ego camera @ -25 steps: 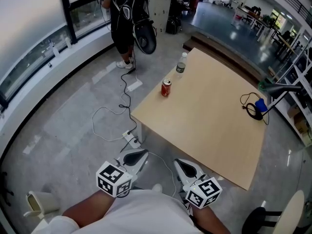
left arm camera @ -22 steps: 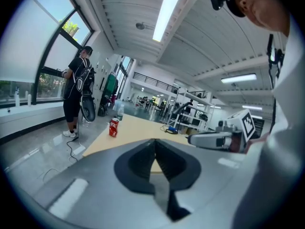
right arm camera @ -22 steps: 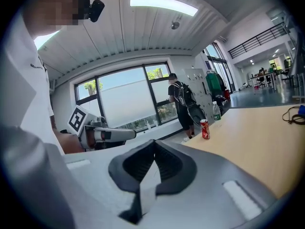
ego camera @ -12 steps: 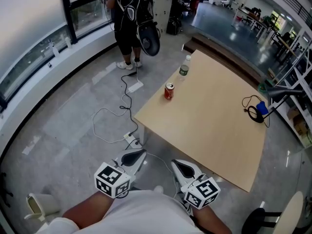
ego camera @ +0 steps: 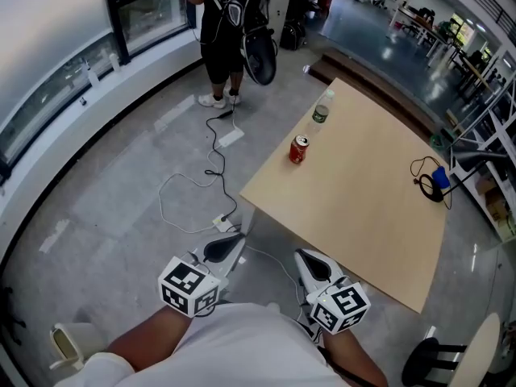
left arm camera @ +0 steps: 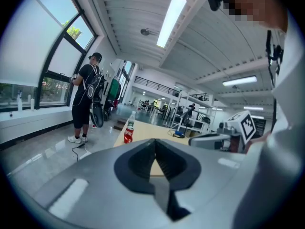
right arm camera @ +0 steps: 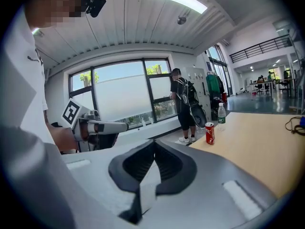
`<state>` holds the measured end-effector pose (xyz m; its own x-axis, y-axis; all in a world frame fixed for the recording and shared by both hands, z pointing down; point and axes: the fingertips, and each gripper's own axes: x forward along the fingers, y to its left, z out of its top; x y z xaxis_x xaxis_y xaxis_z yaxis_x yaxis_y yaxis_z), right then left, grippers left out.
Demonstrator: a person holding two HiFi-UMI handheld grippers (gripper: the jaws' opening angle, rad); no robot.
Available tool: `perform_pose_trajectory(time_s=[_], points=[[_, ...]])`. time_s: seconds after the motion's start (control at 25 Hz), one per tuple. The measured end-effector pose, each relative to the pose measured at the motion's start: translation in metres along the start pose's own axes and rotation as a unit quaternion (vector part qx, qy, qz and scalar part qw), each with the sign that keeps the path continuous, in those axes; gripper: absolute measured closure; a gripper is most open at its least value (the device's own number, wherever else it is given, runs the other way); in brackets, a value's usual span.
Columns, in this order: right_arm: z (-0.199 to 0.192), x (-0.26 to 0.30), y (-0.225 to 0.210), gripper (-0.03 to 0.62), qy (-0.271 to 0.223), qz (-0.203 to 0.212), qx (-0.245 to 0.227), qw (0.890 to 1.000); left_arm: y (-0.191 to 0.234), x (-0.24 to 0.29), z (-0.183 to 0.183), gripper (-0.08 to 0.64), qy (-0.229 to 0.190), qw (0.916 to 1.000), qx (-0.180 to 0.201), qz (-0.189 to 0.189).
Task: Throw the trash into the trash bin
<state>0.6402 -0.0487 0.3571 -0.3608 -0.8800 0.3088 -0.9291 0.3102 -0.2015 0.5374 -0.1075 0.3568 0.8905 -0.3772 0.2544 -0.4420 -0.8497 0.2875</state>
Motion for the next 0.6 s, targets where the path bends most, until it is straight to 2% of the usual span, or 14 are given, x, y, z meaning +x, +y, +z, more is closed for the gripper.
perform_pose_trajectory(time_s=[0.16, 0.44, 0.6], points=[[0.005, 0.023, 0.004, 0.589, 0.006, -0.018, 0.004, 1.0, 0.025, -0.012, 0.004, 0.551, -0.002, 1.0, -0.008, -0.001], [0.005, 0.07, 0.041, 0.589, 0.011, -0.016, 0.012, 1.0, 0.049, -0.03, 0.004, 0.551, 0.009, 0.9995, -0.007, -0.03], [0.009, 0.082, 0.043, 0.578, 0.018, -0.022, 0.014, 0.999, 0.066, -0.038, 0.005, 0.551, 0.014, 0.9994, -0.015, -0.027]])
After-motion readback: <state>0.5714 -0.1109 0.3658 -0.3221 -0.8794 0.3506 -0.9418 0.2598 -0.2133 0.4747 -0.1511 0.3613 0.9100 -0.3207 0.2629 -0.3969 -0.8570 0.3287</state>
